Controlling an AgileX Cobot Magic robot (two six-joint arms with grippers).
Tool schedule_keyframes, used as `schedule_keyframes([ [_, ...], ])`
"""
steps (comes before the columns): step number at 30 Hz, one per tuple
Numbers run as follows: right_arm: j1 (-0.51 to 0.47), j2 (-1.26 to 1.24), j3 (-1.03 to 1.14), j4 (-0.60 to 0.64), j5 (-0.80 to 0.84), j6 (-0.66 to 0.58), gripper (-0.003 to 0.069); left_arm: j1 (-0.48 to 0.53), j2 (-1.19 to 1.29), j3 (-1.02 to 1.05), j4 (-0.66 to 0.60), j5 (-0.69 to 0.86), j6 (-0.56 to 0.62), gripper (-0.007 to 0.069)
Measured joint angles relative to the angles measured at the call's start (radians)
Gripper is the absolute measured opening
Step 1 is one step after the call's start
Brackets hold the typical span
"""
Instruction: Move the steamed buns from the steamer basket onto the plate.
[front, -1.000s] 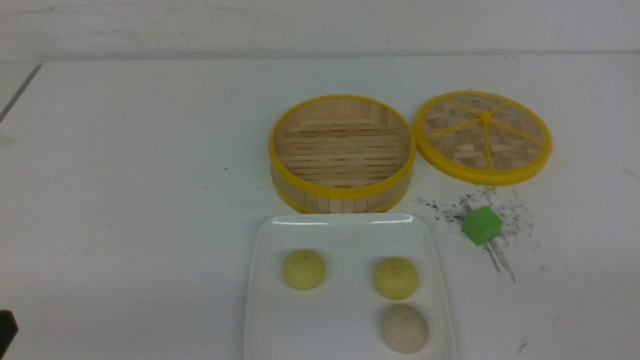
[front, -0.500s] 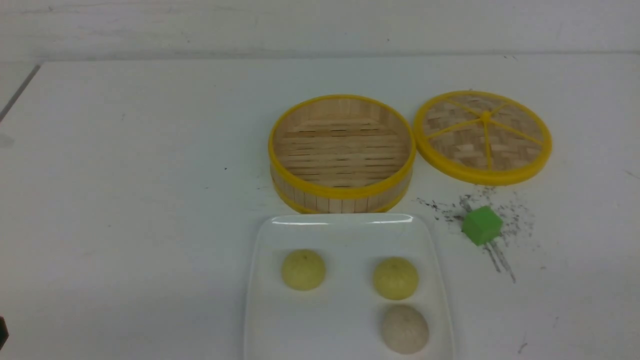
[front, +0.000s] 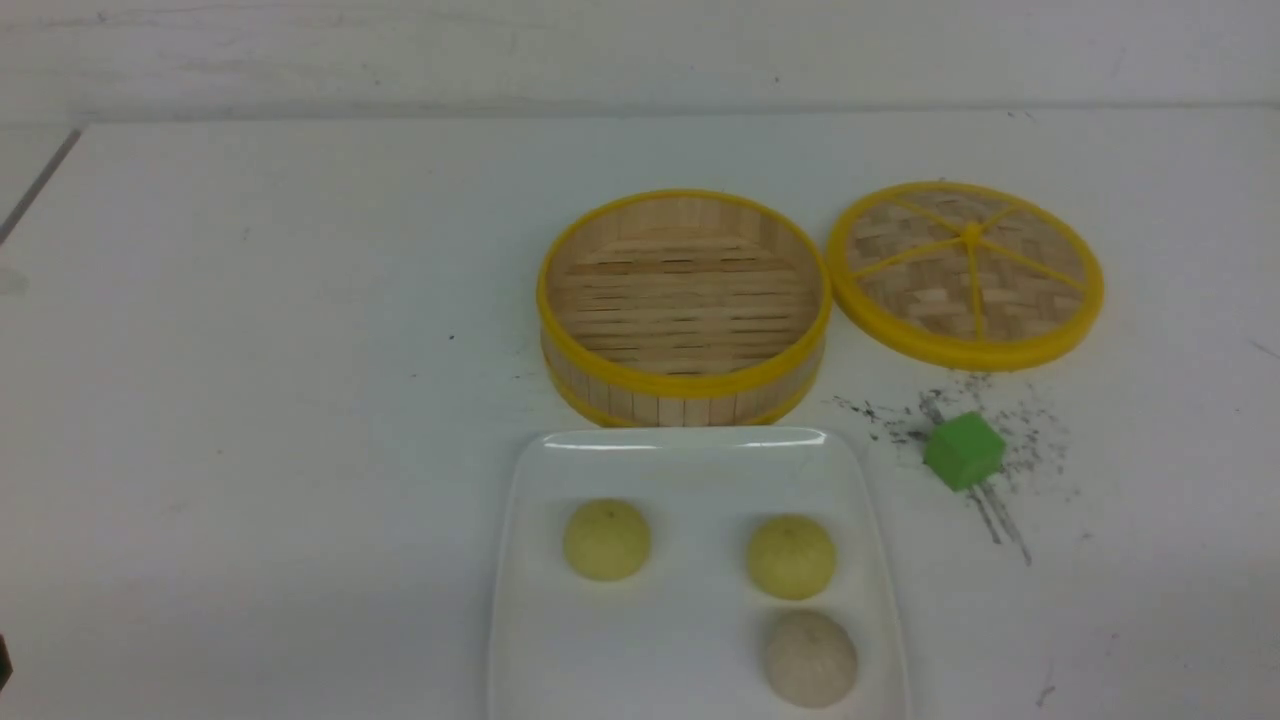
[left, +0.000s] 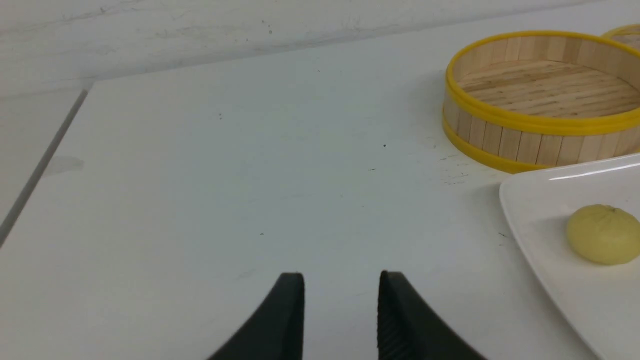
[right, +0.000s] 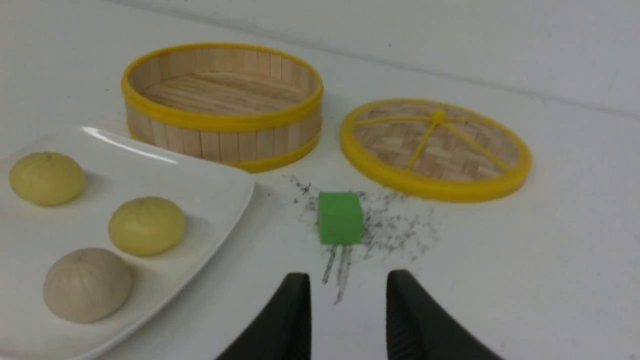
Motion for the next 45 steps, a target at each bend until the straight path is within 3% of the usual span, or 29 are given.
schedule_keyframes([
  [5, 0.0, 0.0, 0.103, 0.0, -0.033, 0.071, 0.024, 0.0, 0.0, 0.0, 0.001, 0.0, 0.0, 0.024],
  [17, -0.021, 0.0, 0.098, -0.112, 0.049, 0.079, 0.024, 0.0, 0.0, 0.0, 0.001, 0.001, 0.0, 0.024],
  [28, -0.376, 0.0, 0.097, -0.097, 0.04, 0.205, 0.024, 0.0, 0.0, 0.0, 0.004, 0.0, 0.0, 0.024],
  [45, -0.388, 0.0, 0.097, -0.092, 0.041, 0.213, 0.024, 0.0, 0.0, 0.0, 0.004, 0.0, 0.0, 0.0241],
])
